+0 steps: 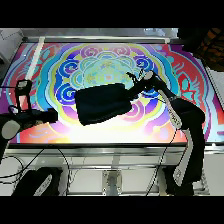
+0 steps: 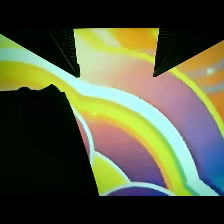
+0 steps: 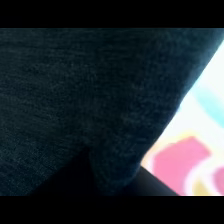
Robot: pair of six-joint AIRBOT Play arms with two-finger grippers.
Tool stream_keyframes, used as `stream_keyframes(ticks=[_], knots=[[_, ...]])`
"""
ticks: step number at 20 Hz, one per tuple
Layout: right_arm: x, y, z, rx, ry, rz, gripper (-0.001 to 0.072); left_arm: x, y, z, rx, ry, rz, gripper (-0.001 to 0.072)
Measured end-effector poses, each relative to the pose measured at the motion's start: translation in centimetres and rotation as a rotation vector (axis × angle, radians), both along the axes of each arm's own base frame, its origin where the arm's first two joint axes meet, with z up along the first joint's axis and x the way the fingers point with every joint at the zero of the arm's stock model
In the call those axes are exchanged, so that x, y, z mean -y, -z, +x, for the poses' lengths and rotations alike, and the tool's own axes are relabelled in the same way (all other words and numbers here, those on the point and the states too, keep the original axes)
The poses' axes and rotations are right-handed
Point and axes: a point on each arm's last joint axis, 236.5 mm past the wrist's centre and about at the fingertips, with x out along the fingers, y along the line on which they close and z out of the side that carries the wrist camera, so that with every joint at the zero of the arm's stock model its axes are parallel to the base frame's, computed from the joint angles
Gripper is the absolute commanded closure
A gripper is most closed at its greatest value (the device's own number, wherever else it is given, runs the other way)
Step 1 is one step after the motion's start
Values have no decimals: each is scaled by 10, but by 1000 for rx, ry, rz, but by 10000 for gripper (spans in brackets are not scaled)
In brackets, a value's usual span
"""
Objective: Fold the clothes and pants, and hang the long-sleeved shirts on hangers.
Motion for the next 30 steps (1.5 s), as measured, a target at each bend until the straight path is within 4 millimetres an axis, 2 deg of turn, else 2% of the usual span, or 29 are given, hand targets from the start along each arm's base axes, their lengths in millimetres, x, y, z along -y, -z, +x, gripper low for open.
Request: stream_keyframes(ticks=[2, 4, 6, 7, 10, 14, 16, 19, 21, 24, 26, 27, 28, 29, 30], knots=[[-1, 0, -4, -9, -14, -4, 692, 0, 2, -1, -6, 0, 1, 176], [9, 2, -6, -24, -19, -25, 692, -1, 10, -4, -25, 0, 5, 176], [35, 5, -9, -60, -10, -75, 692, -2, 25, -9, -60, 0, 11, 176], [55, 8, -8, -74, 4, -118, 692, -2, 33, -13, -79, 0, 15, 176], [129, 10, -8, -120, 62, -252, 692, -3, 56, -23, -133, 1, 21, 176], [265, -3, -14, -149, 204, -473, 692, -4, 71, -31, -173, 1, 25, 177], [336, -16, -31, -186, 302, -568, 693, -5, 74, -32, -180, 1, 27, 177], [427, -37, -83, -295, 474, -653, 693, -5, 75, -33, -185, 1, 28, 177], [476, -49, -129, -370, 599, -683, 693, -5, 76, -34, -187, 0, 28, 176], [527, -59, -203, -464, 784, -689, 693, -5, 76, -34, -188, 1, 29, 177], [550, -59, -253, -515, 898, -678, 691, -5, 76, -34, -188, 0, 28, 177], [556, -57, -274, -534, 942, -668, 655, -5, 76, -34, -188, 1, 29, 177], [559, -54, -294, -550, 992, -648, 491, -5, 76, -34, -188, 1, 29, 176], [561, -50, -310, -564, 1035, -625, 283, -5, 76, -34, -188, 1, 29, 177], [560, -46, -321, -570, 1079, -593, 148, -5, 76, -34, -188, 1, 29, 177]])
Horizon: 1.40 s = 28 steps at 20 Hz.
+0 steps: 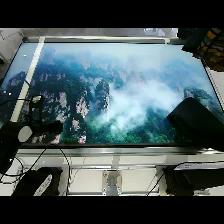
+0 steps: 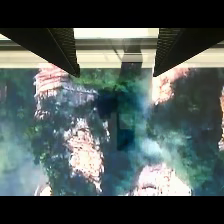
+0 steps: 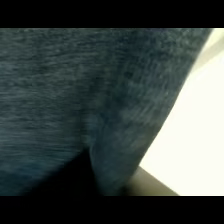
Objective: Fold the clothes and pants, and hang the long-sleeved shirts on hangers.
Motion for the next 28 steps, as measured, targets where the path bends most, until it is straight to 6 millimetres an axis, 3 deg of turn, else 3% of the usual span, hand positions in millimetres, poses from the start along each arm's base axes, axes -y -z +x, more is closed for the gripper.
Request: stream_keyframes(ticks=[2, 5, 7, 10, 11, 13, 14, 16, 19, 21, 24, 28], knots=[[-4, 6, -9, 51, 73, 27, 137, 0, 0, 0, 0, 0, 0, 177], [-5, 3, -6, 122, 121, 19, 141, 0, 0, 0, 0, 0, 0, 176], [2, -6, 0, 162, 125, -39, 197, 0, 0, 0, 0, 0, 0, 177], [14, -37, 27, 271, 89, -177, 574, 0, 0, 0, 0, 0, 0, 177], [13, -51, 44, 332, 60, -219, 672, 0, 0, 0, 0, 0, 0, 177], [-2, -78, 86, 457, -17, -256, 691, 0, 0, 0, 0, 0, 0, 177], [-18, -91, 112, 527, -67, -249, 691, 0, 0, 0, 0, 0, 0, 177], [-69, -112, 165, 644, -204, -195, 691, 0, 0, 0, 0, 0, 0, 177], [-170, -124, 220, 714, -476, -78, 692, 0, 0, 0, 0, 0, 0, 177], [-239, -124, 237, 715, -672, -16, 691, 0, 0, 0, 0, 0, 0, 177], [-319, -120, 244, 694, -908, 5, 691, 0, 0, 0, 0, 0, 0, 177], [-373, -105, 241, 637, -1051, 0, 691, 0, 0, 0, -1, 0, 0, 177]])
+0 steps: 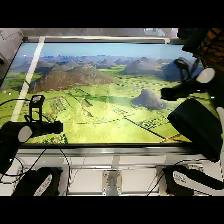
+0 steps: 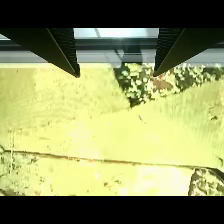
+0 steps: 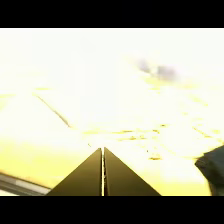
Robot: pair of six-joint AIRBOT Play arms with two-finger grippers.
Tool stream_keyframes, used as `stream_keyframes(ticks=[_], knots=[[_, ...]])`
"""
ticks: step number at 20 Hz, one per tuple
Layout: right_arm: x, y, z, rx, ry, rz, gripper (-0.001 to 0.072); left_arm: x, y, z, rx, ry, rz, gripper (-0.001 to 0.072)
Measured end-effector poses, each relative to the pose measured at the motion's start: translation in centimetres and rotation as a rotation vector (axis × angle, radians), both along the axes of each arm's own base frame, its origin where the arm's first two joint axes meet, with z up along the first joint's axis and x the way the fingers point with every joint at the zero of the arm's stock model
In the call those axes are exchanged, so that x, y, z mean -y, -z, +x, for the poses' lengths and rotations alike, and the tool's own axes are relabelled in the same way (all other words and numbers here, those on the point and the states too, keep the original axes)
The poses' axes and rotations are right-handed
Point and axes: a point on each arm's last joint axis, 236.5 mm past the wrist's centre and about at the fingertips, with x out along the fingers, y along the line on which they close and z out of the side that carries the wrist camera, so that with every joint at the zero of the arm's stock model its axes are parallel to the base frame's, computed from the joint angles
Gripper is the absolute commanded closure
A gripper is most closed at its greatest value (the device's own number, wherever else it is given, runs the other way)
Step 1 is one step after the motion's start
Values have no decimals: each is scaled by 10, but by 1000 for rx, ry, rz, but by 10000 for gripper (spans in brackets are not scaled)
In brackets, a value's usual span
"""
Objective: Fold the clothes and pants, and hang the long-sleeved shirts on hangers.
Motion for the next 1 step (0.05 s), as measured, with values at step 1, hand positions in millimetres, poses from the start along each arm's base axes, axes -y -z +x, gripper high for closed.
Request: stream_keyframes(ticks=[1], knots=[[-6, 5, -2, -18, -12, -11, 691, 0, 0, 0, 0, 0, 1, 177]])
